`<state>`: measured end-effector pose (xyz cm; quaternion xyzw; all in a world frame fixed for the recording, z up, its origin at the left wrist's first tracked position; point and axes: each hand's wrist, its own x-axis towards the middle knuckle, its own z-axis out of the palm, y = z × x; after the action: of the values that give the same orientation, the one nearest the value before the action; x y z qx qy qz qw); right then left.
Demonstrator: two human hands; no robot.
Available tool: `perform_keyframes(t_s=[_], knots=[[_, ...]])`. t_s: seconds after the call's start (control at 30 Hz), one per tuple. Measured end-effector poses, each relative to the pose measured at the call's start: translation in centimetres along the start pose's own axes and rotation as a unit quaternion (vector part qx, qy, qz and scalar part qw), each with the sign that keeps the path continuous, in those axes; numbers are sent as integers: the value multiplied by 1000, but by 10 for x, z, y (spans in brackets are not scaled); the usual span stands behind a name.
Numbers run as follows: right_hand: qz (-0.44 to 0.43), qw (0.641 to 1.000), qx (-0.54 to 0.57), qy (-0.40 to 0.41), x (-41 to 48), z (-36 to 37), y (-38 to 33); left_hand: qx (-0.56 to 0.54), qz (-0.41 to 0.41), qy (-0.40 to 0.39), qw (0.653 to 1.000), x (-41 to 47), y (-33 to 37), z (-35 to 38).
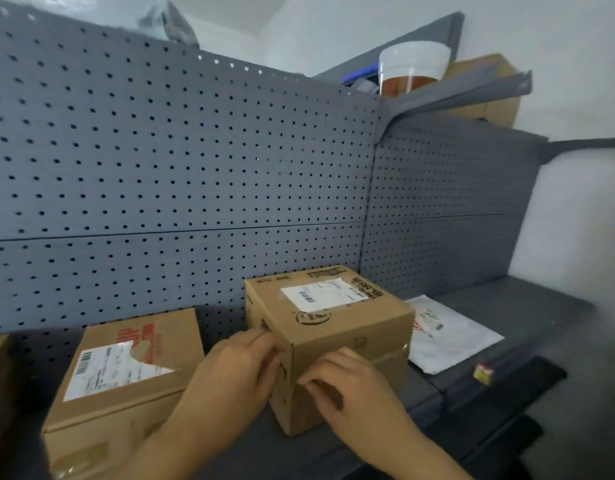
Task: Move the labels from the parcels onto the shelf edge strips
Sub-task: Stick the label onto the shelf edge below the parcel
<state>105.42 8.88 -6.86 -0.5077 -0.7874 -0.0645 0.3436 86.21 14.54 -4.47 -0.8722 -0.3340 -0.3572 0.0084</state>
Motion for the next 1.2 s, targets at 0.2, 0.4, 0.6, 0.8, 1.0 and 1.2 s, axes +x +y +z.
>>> perform_keyframes(t_s=[0.2,0.4,0.6,0.8,1.0,1.2], knots=[[17,1000,2,22,-22,-45,66,3,14,2,1000,57,57,50],[31,999,26,23,-47,-90,143,-9,8,-10,1000,112,113,112],[60,997,33,20,-69,-116,215,-32,-10,-19,999,147,151,167],[152,987,47,0,-84,-122,285,-35,14,-62,997,172,161,211],[237,970,20,-44,-103,-120,350,-49,40,-98,993,199,160,251],[250,958,33,-139,-121,-114,395,-50,41,-142,988,211,160,281]])
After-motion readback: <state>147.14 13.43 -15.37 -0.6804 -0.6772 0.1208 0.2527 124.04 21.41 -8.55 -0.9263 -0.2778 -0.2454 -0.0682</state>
